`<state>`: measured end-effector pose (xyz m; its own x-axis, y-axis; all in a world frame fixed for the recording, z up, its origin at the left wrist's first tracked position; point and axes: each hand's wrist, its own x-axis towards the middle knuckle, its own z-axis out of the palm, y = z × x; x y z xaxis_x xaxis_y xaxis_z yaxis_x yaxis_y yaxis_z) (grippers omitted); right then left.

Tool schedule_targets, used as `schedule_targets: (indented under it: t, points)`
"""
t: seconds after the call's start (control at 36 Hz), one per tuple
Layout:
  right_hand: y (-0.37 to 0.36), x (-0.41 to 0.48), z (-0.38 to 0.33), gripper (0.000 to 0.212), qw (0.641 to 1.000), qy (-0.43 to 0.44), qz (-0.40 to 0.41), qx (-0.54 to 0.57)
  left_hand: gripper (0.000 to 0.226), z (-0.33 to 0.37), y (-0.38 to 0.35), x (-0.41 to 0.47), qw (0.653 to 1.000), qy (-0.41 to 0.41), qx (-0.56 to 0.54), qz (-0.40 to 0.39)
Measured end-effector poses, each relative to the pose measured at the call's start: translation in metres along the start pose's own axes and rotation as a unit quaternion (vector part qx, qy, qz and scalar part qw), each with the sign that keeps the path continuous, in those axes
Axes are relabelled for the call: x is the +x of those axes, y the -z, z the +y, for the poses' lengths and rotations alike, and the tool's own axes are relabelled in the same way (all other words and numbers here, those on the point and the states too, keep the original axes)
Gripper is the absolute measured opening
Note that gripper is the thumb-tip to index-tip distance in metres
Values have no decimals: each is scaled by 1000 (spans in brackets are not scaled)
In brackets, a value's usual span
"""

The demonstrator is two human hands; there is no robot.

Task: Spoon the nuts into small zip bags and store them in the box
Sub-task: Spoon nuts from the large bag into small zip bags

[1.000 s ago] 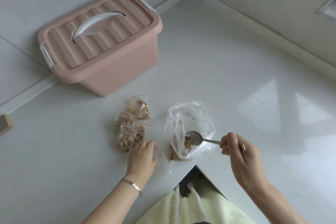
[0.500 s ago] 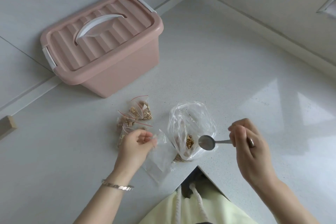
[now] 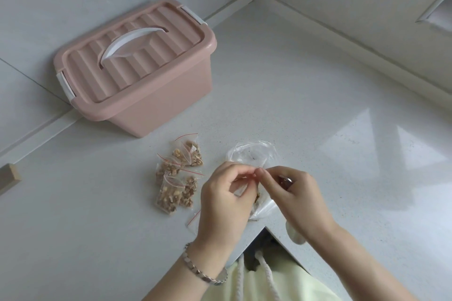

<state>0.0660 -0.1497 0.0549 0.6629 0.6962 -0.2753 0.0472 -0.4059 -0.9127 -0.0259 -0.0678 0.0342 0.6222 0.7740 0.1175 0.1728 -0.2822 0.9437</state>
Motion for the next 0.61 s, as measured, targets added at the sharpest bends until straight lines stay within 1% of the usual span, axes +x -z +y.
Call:
schedule_targets:
  t: [0.11,0.17,0.22,0.31,0.39,0.5,0.61]
  points:
    - [4,-2,1,19,998,-30,9,46,16,4,-3,-4,991,79,-99,-37]
    - [5,-2,1,17,998,-34,10,60,17,6,-3,-5,985,102,-126,-58]
    - [6,-3,0,19,998,-33,12,60,19,6,-3,-5,984,102,-127,-67]
    - [6,-2,1,23,998,-36,10,49,31,3,-4,-4,986,107,-112,-54]
    - [5,-1,3,21,999,-41,6,32,31,3,-6,-3,985,119,-120,-43]
    - [5,-1,7,20,998,-54,14,39,31,4,-6,-3,983,129,-125,-40]
    - [5,1,9,20,998,-52,22,33,32,2,-8,-2,987,118,-104,-37]
